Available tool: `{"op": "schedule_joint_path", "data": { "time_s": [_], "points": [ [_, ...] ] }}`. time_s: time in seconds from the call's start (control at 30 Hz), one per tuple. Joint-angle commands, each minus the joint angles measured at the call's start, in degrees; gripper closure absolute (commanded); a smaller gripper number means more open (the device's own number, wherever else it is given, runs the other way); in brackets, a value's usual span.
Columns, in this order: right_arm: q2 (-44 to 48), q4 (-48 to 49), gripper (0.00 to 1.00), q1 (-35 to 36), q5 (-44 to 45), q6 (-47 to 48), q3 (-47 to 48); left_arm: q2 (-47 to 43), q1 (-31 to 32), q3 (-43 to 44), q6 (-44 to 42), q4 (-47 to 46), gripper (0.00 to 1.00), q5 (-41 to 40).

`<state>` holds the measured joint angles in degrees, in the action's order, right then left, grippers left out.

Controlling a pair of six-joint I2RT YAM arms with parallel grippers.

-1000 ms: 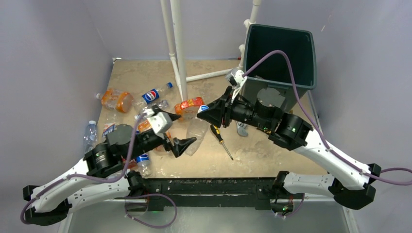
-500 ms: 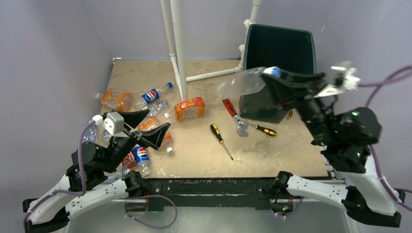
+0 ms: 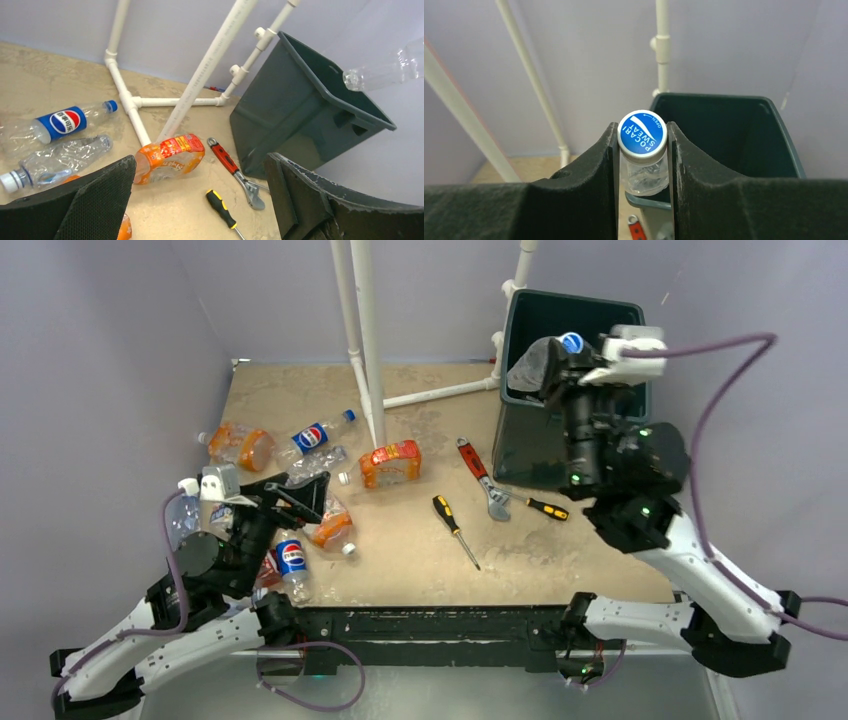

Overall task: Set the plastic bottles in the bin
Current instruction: Place the plastic bottle in the trash bin.

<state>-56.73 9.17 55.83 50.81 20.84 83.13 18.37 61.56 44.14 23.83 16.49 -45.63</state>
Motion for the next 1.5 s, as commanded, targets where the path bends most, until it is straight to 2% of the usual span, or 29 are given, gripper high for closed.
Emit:
{"op": "schedule_joint_path", "data": {
  "time_s": [0.0, 0.1, 0.2, 0.33, 0.4, 0.47, 0.6, 0.77, 0.9, 1.13, 1.27, 1.3, 1.37, 1.43, 1.47],
  "points": [
    [-4.10, 7.55, 1.00, -1.90, 7.79, 7.42, 4.01, 1.09, 0.06, -0.28, 5.68, 0.77, 0.01, -4.99],
    [-7.73, -4.58, 1.00, -9.76, 2.47, -3.55, 9.89, 2.19, 0.06, -0.76, 6.55, 0.76, 0.01, -4.76],
    [-10.55, -9.28, 1.00, -14.13, -0.03, -9.83, 12.96, 3.54, 0.06, -0.93, 7.62, 1.26, 0.00, -3.96],
    [-13.34, -20.12, 1.00, -23.51, -8.44, -25.03, 17.12, 5.24, 0.10, -1.86, 9.96, 1.35, 0.01, -2.42],
    [-12.01, -19.16, 1.00, -26.12, -8.95, -31.37, 14.30, 5.88, 0.05, -2.90, 12.44, 1.00, 0.01, -1.32],
    [-9.14, -13.41, 1.00, -26.13, -7.25, -31.87, 7.40, 6.42, 0.10, -3.79, 15.01, 0.59, 0.01, -0.39],
    [-9.06, -12.46, 1.00, -27.84, -5.19, -33.87, 4.01, 6.49, 0.07, -4.24, 17.38, 1.86, 0.01, -0.31],
    [-9.32, -14.75, 1.00, -33.99, -12.70, -40.11, 1.55, 4.52, 0.05, -4.22, 19.55, 5.02, 0.01, -1.49],
    [-10.60, -14.69, 1.00, -35.01, -13.69, -41.62, -1.43, 3.23, 0.10, -2.34, 22.47, 8.73, 0.01, -3.16],
    [-13.96, -16.84, 1.00, -36.50, -18.90, -44.05, -5.54, 3.16, 0.06, 4.07, 25.22, 18.46, 0.01, -12.09],
    [-14.08, -15.90, 1.00, -36.59, -19.66, -44.86, -10.18, 3.01, 0.06, 4.56, 26.84, 20.93, 0.01, -13.11],
    [-13.69, -14.83, 0.94, -36.63, -20.28, -44.67, -11.02, 2.91, 0.10, 4.23, 27.13, 20.90, 0.01, -13.04],
    [-13.50, -14.51, 0.76, -36.60, -21.37, -44.25, -11.24, 2.86, 0.12, 3.44, 27.63, 20.90, 0.01, -13.06],
    [-13.39, -15.12, 0.53, -36.59, -22.27, -43.82, -11.08, 3.13, 0.06, 2.80, 28.11, 20.98, 0.01, -13.01],
    [-13.14, -15.30, 0.45, -36.59, -22.59, -43.66, -11.11, 3.28, 0.05, 2.63, 28.39, 21.11, 0.01, -13.03]
  ]
}}
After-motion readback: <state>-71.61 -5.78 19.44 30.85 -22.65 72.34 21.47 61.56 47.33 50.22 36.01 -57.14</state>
